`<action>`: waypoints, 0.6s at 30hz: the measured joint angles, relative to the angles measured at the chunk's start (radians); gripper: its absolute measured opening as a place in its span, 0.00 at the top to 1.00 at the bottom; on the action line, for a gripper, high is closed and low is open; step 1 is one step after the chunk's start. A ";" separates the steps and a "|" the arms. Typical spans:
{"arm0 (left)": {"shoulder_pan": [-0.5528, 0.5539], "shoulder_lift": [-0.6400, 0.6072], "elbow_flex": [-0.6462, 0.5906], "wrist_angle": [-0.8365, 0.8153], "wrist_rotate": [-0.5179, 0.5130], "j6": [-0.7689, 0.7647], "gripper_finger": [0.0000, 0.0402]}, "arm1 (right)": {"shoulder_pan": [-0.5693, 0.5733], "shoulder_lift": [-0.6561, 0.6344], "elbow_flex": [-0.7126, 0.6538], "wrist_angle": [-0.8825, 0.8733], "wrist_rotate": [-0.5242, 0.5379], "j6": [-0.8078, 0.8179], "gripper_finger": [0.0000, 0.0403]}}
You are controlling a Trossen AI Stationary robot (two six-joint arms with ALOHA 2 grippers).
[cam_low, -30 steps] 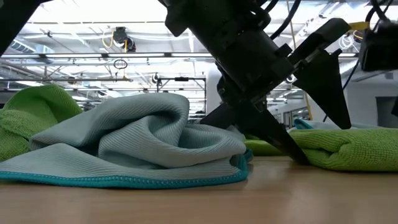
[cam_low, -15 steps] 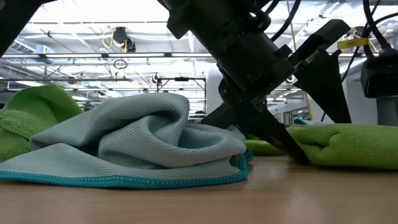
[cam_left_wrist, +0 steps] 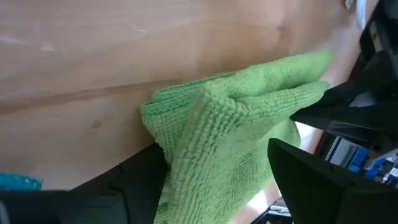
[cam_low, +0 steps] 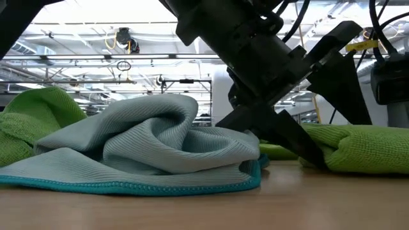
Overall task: Fold microfiber towels
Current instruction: Put the bottom right folded green microfiber cloth into the transparent bin
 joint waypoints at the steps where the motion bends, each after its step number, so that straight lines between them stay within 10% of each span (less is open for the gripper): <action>1: 0.000 0.000 0.000 0.004 -0.009 0.000 0.30 | 0.000 0.000 -0.005 0.010 0.000 0.005 1.00; 18: 0.005 0.005 -0.002 0.178 -0.132 0.087 0.40 | 0.000 0.001 -0.008 0.009 0.002 0.010 1.00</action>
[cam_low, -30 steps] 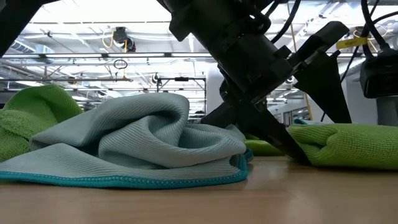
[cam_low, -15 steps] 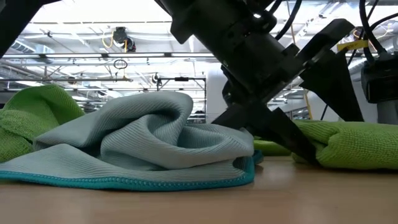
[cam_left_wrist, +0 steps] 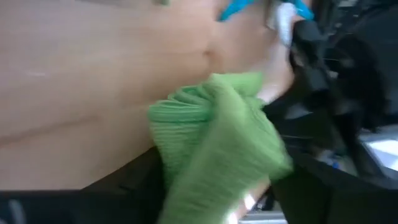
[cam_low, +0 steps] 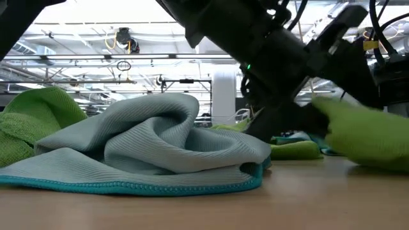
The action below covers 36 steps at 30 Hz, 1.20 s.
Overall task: Fold microfiber towels
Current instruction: Put the bottom right folded green microfiber cloth into the transparent bin
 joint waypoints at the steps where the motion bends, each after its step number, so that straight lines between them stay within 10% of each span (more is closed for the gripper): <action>1: 0.000 -0.001 0.000 0.017 0.000 0.000 0.43 | 0.000 0.000 0.000 -0.001 0.000 0.000 1.00; 16: 0.001 -0.004 0.002 0.032 0.035 0.105 0.83 | 0.000 0.000 0.000 -0.006 0.002 0.000 1.00; 36: -0.002 -0.008 0.005 -0.148 0.145 0.095 0.20 | 0.000 0.000 -0.001 -0.006 0.002 0.000 1.00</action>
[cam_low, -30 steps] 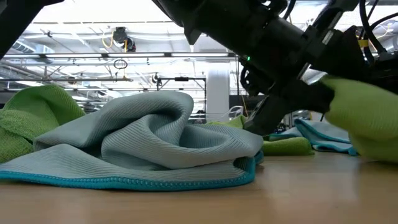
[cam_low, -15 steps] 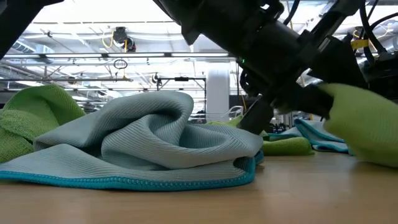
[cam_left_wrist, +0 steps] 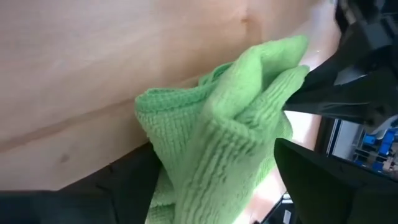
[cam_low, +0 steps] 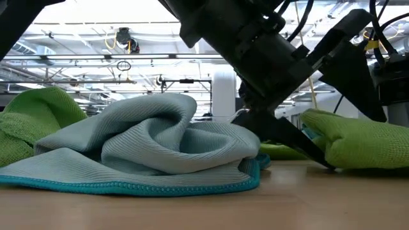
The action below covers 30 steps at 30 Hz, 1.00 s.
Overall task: Fold microfiber towels
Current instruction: Put the bottom right folded green microfiber cloth into the transparent bin
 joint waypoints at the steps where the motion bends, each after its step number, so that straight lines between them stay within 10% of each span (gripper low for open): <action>1: -0.002 -0.001 0.000 -0.007 0.008 -0.012 0.20 | 0.000 0.000 0.000 0.000 0.000 0.000 1.00; 14: -0.021 0.090 0.004 0.179 -0.049 -0.114 0.50 | 0.000 0.001 -0.002 0.004 0.002 0.025 1.00; 22: -0.012 0.094 0.003 0.214 -0.055 0.021 0.95 | 0.000 -0.003 -0.002 0.020 0.000 0.024 1.00; 30: 0.001 0.020 -0.006 0.046 -0.127 0.100 0.96 | 0.000 -0.131 -0.006 -0.012 -0.002 -0.012 0.99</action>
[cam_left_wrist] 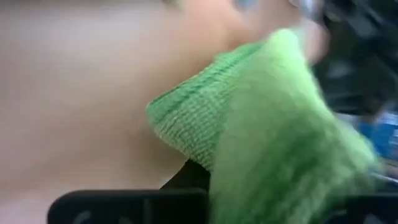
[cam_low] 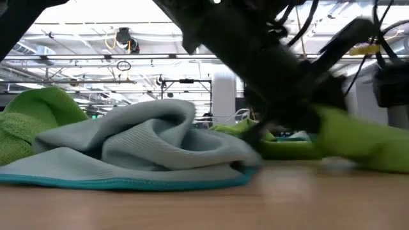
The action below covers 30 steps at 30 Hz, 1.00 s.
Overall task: Fold microfiber towels
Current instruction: Put the bottom right folded green microfiber cloth into the transparent bin
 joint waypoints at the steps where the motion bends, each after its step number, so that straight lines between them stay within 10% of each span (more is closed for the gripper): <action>1: 0.005 -0.018 -0.003 -0.039 -0.003 0.017 0.96 | 0.002 -0.028 -0.003 -0.016 -0.005 -0.013 0.98; 15: 0.120 -0.253 0.003 -0.221 0.013 0.215 0.96 | 0.001 -0.456 0.001 -0.185 -0.005 -0.052 0.64; 30: 0.473 -0.468 0.003 -0.416 0.166 0.568 0.96 | -0.013 -0.572 0.004 -0.177 0.026 -0.184 0.90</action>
